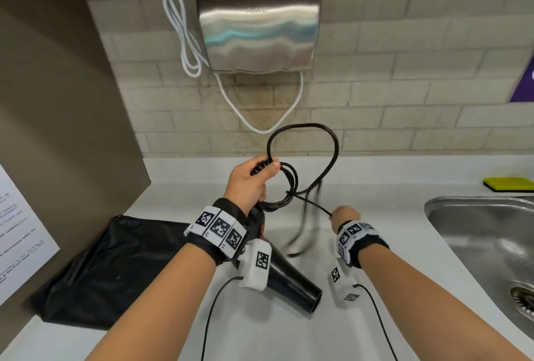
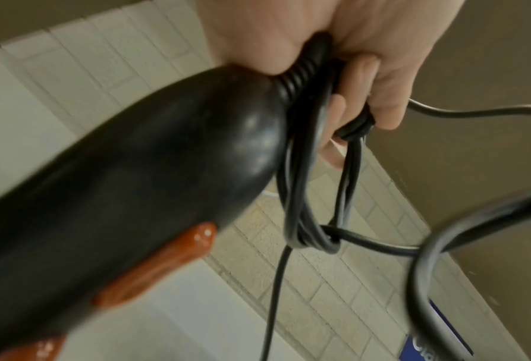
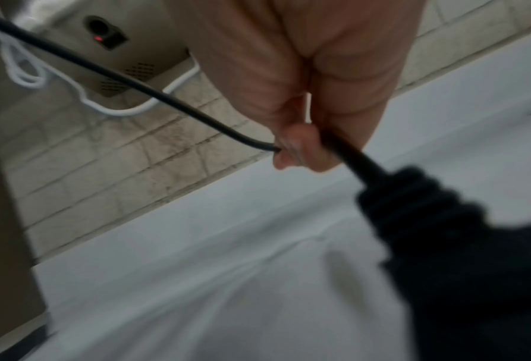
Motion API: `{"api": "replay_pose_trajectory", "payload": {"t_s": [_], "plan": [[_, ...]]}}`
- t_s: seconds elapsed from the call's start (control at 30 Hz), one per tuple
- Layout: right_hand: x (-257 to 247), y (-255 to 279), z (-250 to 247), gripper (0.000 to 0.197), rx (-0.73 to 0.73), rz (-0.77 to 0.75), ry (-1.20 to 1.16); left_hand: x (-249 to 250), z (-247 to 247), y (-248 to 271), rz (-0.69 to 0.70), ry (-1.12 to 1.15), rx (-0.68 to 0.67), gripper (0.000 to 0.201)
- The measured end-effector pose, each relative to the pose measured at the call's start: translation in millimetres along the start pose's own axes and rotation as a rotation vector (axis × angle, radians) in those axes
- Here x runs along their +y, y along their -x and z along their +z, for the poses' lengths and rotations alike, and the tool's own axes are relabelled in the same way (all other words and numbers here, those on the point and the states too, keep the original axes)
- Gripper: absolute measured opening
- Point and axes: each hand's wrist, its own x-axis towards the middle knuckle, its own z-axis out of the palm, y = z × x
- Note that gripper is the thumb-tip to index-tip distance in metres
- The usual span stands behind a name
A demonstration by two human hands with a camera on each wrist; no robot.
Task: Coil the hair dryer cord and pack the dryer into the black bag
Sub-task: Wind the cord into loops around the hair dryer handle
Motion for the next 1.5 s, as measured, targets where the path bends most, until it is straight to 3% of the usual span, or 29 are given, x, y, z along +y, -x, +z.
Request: {"api": "replay_pose_trajectory", "payload": {"t_s": [0.13,0.2,0.27,0.33,0.4,0.47,0.53,0.63,0.7,0.87,1.07,1.13,1.2,1.23,1.3,1.37,1.43,1.5], "plan": [[13.9,3.1,-13.9,0.03,-0.093,-0.039,0.385,-0.3,-2.0,2.5,0.001,-0.002,0.01,0.011],[23.9,3.7,-17.9,0.028,-0.139,-0.023,0.435,-1.1,-6.1,1.1,0.005,0.018,0.059,0.012],[28.9,4.3,-16.9,0.03,-0.162,-0.026,0.38,-1.1,-10.0,-0.2,0.012,0.027,0.082,0.01],[20.2,-3.7,-14.5,0.035,-0.092,-0.027,0.139,-0.8,-11.0,-0.6,0.017,0.036,0.084,0.014],[4.5,-6.2,-10.0,0.038,-0.051,-0.186,-0.148,-0.5,-9.1,-0.5,0.018,0.038,0.072,0.016],[-18.2,9.0,-11.5,0.042,-0.189,-0.366,-0.289,-0.8,-5.6,-0.4,0.02,0.026,0.054,0.015],[-40.8,31.1,-12.5,0.044,-0.443,-0.477,-0.347,-1.2,-1.7,-0.7,0.02,0.017,0.044,0.014],[-55.3,43.7,-6.4,0.03,-0.639,-0.584,-0.421,-1.2,0.5,-1.2,0.007,0.021,0.033,0.011],[-55.7,40.3,0.5,0.024,-0.587,-0.565,-0.471,-0.7,-2.1,-1.2,-0.008,0.022,0.022,0.012],[-35.0,14.6,7.6,0.028,-0.309,-0.258,-0.532,0.3,-10.9,-0.8,0.007,-0.061,0.028,0.01],[-34.8,-0.3,6.5,0.033,-0.202,0.042,-0.606,2.8,-4.7,4.2,-0.013,-0.034,-0.011,0.013],[-29.3,-4.0,1.6,0.032,-0.176,-0.004,-0.442,3.8,-4.9,6.2,-0.029,-0.002,-0.014,0.012],[-9.1,-11.1,-1.8,0.029,-0.194,0.09,-0.201,4.2,-8.2,7.4,-0.034,0.02,-0.001,0.012],[4.0,-19.1,-1.5,0.022,-0.156,0.018,0.069,4.4,-10.9,8.0,-0.037,0.031,0.009,0.012],[28.6,-28.7,-4.0,0.014,-0.151,-0.087,0.285,5.0,-17.2,8.1,-0.043,0.053,0.025,0.013],[39.1,-28.0,-6.9,0.026,-0.246,0.094,0.211,5.9,-21.9,9.2,-0.049,0.057,0.029,0.013],[32.0,-13.1,-10.2,0.035,-0.223,0.115,0.071,5.8,-23.1,9.5,-0.038,0.035,0.023,0.011],[17.9,-2.4,-14.4,0.038,-0.123,0.003,0.031,5.0,-20.1,8.6,-0.019,0.008,0.012,0.011]]}}
